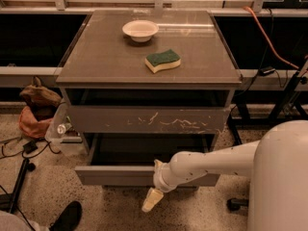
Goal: Open middle drawer
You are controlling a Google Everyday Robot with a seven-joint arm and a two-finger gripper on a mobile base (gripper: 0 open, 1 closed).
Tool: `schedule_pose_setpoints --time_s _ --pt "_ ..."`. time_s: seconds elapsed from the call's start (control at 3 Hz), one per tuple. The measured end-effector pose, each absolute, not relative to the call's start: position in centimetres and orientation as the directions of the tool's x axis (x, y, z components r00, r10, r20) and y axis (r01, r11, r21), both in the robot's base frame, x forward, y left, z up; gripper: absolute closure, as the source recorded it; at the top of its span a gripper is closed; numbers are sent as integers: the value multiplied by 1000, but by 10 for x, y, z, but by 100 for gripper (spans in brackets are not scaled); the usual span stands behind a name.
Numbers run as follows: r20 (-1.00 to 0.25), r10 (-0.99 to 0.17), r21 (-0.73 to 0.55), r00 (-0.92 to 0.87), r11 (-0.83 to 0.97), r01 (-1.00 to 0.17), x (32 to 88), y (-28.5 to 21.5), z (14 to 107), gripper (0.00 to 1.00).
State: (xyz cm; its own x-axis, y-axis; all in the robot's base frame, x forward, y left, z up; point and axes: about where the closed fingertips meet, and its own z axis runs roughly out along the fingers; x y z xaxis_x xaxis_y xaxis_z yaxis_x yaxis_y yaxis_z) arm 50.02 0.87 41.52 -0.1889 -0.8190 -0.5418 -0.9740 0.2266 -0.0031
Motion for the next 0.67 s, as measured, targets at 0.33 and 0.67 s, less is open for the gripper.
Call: schedule_pose_setpoints --time_s 0.33,0.67 --pt "-543 -811 38 -215 232 -972 462 17 428 0" --pt "-543 -811 38 -215 232 -972 462 17 427 0"
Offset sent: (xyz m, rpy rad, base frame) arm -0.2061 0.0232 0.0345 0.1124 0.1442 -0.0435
